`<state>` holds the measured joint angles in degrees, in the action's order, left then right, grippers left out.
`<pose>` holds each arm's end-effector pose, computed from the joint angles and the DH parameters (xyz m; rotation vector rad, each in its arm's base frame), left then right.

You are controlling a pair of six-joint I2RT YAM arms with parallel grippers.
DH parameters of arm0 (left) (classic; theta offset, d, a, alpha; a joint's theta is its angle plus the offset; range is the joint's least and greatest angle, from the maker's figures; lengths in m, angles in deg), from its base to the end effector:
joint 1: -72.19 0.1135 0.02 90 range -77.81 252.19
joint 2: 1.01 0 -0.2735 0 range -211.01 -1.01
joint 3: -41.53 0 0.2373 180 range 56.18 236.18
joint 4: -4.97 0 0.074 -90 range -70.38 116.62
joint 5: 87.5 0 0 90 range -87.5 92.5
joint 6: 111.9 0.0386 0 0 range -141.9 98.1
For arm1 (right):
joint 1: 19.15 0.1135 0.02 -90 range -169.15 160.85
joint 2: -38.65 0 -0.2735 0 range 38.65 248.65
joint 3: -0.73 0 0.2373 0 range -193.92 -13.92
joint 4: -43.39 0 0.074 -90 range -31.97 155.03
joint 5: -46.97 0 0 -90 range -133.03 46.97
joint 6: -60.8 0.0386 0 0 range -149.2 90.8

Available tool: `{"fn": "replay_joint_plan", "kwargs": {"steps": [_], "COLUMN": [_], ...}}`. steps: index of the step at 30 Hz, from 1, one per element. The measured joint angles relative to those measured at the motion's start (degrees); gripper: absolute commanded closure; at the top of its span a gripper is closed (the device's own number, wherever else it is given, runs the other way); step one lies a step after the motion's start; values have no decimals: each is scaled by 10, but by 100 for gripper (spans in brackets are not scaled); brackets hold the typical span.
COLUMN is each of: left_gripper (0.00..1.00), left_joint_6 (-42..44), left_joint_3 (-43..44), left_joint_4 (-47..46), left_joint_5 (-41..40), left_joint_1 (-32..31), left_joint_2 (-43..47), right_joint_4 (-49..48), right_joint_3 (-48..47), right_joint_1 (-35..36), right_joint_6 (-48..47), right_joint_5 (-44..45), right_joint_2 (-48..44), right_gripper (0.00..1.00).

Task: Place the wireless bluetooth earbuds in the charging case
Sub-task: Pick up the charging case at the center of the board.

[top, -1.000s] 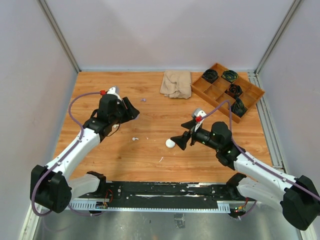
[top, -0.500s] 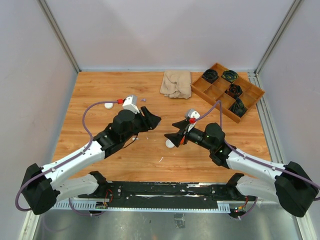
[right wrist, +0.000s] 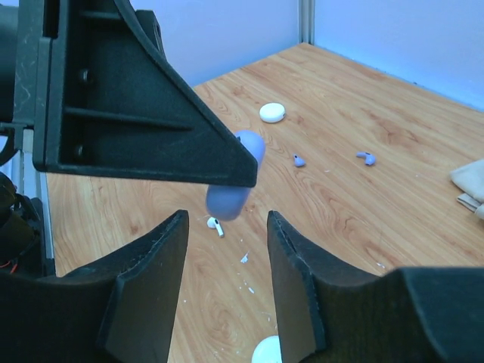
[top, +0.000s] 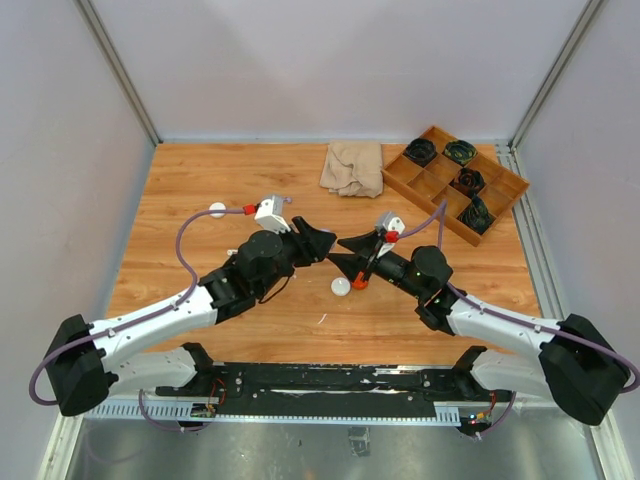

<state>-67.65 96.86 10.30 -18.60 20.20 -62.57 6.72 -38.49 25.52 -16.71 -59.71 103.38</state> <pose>0.1547 -0.1754 0.3062 -0.1781 1.8418 -0.9005 0.1531 0.1670 0.2801 -0.6461 1.3129 1.0238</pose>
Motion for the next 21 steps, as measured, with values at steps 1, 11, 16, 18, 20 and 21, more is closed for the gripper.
{"fn": "replay_joint_plan", "kwargs": {"steps": [1, 11, 16, 18, 20, 21], "left_gripper": [57, 56, 52, 49, 42, 39], "left_joint_6": [-2, -19, -23, -24, -25, -26], "left_joint_3": [0, 0, 0, -1, -4, -5], "left_joint_4": [-3, -24, -27, -31, -38, -40], "left_joint_5": [-5, -29, -39, -39, -39, -38], "left_joint_1": [-4, -30, -37, -37, -37, -37], "left_joint_2": [-1, -21, -21, -21, -21, -21], "right_joint_4": [-7, -42, -59, -66, -79, -80], "right_joint_3": [0, 0, 0, 0, 5, 6], "right_joint_1": [0, 0, 0, 0, 0, 0], "right_joint_6": [2, 7, 9, 9, 7, 7], "right_joint_5": [0, 0, 4, 6, 7, 8], "right_joint_2": [1, 16, 30, 33, 35, 35], "right_gripper": [54, 67, 83, 91, 98, 99]}}
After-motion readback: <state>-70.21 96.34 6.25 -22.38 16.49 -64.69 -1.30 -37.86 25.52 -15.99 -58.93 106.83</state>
